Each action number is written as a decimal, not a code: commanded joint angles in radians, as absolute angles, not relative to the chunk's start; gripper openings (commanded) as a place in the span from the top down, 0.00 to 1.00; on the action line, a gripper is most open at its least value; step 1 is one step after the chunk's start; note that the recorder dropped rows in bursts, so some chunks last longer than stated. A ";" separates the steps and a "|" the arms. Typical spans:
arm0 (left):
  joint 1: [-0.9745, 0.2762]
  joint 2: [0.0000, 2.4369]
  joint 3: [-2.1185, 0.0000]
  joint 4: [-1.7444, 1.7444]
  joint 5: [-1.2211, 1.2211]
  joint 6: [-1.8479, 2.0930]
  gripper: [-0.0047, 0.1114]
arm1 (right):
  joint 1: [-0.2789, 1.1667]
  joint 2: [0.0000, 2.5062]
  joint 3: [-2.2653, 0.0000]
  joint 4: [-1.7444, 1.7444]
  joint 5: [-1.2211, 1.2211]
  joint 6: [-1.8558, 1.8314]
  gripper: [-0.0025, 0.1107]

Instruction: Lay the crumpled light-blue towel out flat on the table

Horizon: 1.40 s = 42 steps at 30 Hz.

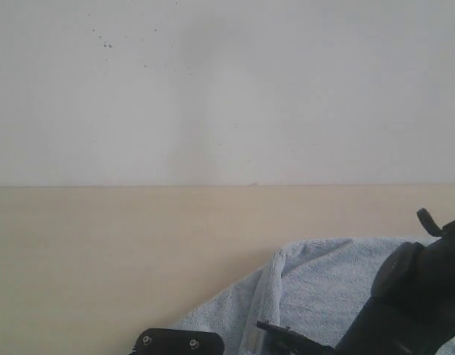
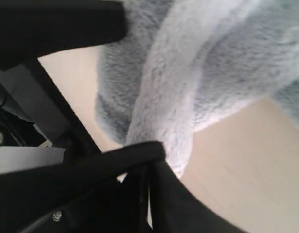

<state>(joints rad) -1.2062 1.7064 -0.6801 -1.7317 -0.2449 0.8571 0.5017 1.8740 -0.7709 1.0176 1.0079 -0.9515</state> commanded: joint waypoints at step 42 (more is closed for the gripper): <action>-1.330 1.700 -0.811 -1.744 -0.286 1.135 0.91 | 0.265 1.743 -0.898 1.037 1.095 -0.921 0.98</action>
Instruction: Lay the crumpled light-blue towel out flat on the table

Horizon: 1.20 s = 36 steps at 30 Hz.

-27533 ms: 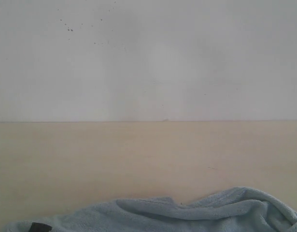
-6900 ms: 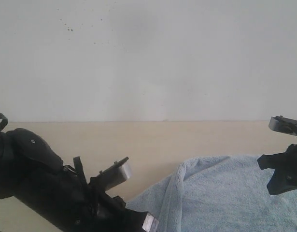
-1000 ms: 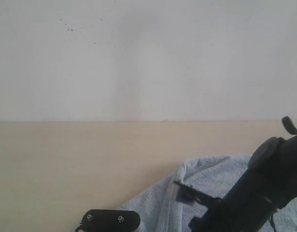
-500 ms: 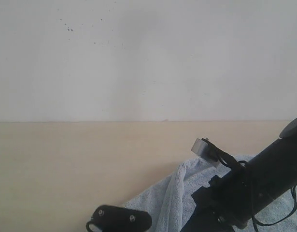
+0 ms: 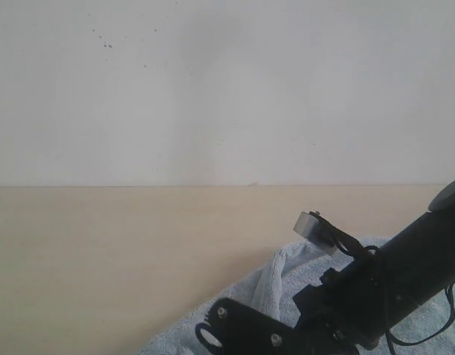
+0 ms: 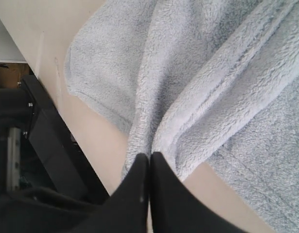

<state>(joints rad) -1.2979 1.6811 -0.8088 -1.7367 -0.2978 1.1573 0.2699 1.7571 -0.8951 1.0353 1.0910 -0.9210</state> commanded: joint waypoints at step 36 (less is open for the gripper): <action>-1.336 1.665 -0.834 -1.744 -0.329 1.031 0.92 | 0.110 1.743 -0.921 0.884 0.890 -0.760 0.98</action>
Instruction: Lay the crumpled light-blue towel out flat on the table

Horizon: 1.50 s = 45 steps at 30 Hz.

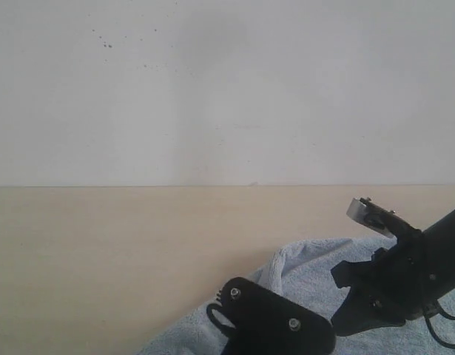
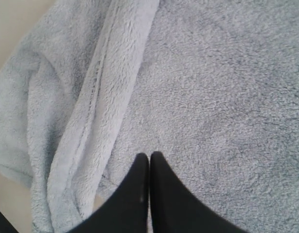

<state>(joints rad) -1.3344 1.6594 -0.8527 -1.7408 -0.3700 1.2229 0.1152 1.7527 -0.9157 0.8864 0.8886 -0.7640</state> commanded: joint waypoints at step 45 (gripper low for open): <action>-1.336 1.838 -0.755 -1.744 -0.260 0.576 0.73 | 0.221 1.743 -0.919 0.936 0.996 -0.818 0.98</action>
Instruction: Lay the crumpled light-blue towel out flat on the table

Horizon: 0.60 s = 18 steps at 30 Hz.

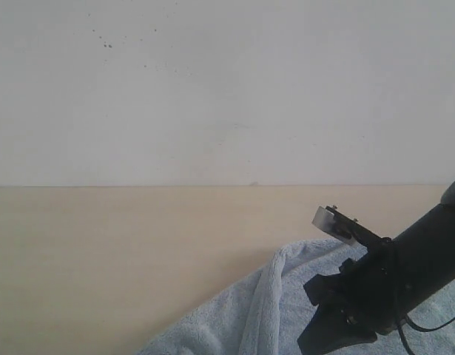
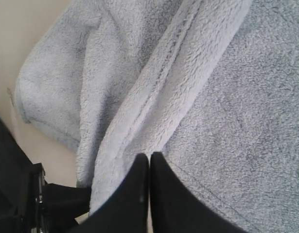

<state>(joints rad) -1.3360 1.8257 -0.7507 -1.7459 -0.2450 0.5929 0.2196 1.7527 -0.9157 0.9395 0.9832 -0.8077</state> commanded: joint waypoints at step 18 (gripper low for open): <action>-1.311 1.617 -0.729 -1.744 -0.633 0.909 0.93 | 0.221 1.743 -0.919 0.931 0.970 -0.820 0.98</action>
